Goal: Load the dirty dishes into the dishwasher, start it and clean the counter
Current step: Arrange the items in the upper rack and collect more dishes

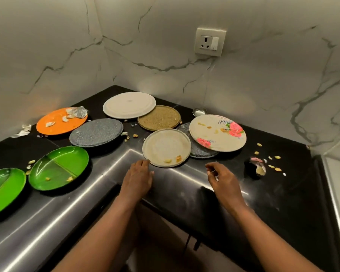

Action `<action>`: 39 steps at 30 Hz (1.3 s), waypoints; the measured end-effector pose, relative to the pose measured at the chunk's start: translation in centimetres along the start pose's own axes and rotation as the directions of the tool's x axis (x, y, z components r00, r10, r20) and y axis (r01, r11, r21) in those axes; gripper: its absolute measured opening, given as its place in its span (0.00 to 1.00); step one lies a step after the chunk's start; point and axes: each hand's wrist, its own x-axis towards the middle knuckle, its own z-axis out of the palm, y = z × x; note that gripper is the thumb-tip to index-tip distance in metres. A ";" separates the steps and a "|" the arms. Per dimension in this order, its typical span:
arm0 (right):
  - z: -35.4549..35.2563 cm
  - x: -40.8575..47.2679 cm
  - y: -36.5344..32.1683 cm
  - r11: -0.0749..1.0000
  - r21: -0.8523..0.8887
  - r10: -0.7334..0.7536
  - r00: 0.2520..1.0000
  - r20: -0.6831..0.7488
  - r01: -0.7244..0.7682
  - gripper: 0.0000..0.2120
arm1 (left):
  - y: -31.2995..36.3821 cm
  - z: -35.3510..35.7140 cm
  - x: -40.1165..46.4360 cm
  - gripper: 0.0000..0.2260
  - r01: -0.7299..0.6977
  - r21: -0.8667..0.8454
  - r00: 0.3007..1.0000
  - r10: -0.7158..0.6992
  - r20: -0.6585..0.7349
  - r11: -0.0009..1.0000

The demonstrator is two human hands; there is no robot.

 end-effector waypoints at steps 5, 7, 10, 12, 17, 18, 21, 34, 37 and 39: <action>2.4 6.1 0.7 0.998 0.039 0.041 0.999 0.027 -0.042 0.10 | -0.6 0.1 7.4 0.19 0.035 -0.019 0.999 -0.035 -0.029 0.999; 3.3 8.5 0.9 0.999 0.030 0.018 1.000 0.019 -0.019 0.10 | -1.2 0.0 10.4 0.16 0.034 0.008 0.999 -0.034 -0.006 0.999; 4.3 13.8 1.1 0.999 0.009 0.040 0.999 -0.014 -0.039 0.09 | -3.5 -0.1 15.8 0.17 0.095 0.063 0.992 -0.100 0.072 0.993; 4.5 17.8 1.2 0.999 -0.027 0.025 0.998 -0.055 -0.027 0.09 | -4.9 -0.2 18.7 0.22 0.104 0.124 0.965 -0.130 0.226 0.987; 6.3 26.2 2.3 0.985 -0.111 0.120 0.984 -0.135 -0.136 0.09 | -5.4 0.8 22.6 0.30 -0.027 0.192 0.862 -0.075 0.502 0.981; 6.7 27.9 2.7 0.976 -0.141 0.149 0.980 -0.134 -0.168 0.10 | -5.2 1.0 23.0 0.31 -0.042 0.219 0.842 -0.084 0.534 0.975; 8.0 32.8 3.6 0.905 -0.353 0.205 0.971 -0.126 -0.237 0.13 | -5.1 1.5 23.7 0.34 0.019 0.251 0.800 -0.165 0.577 0.968; 13.3 37.9 4.0 0.673 -0.550 0.487 0.856 -0.174 -0.495 0.25 | -3.4 1.2 24.5 0.39 0.221 0.240 0.710 -0.325 0.625 0.945; 13.4 37.7 4.0 0.651 -0.488 0.546 0.805 -0.232 -0.582 0.20 | -2.6 0.7 24.1 0.39 0.244 0.228 0.699 -0.334 0.633 0.943; 13.2 37.7 4.1 0.639 -0.485 0.559 0.793 -0.239 -0.597 0.20 | -2.5 0.4 24.1 0.39 0.280 0.225 0.687 -0.358 0.632 0.933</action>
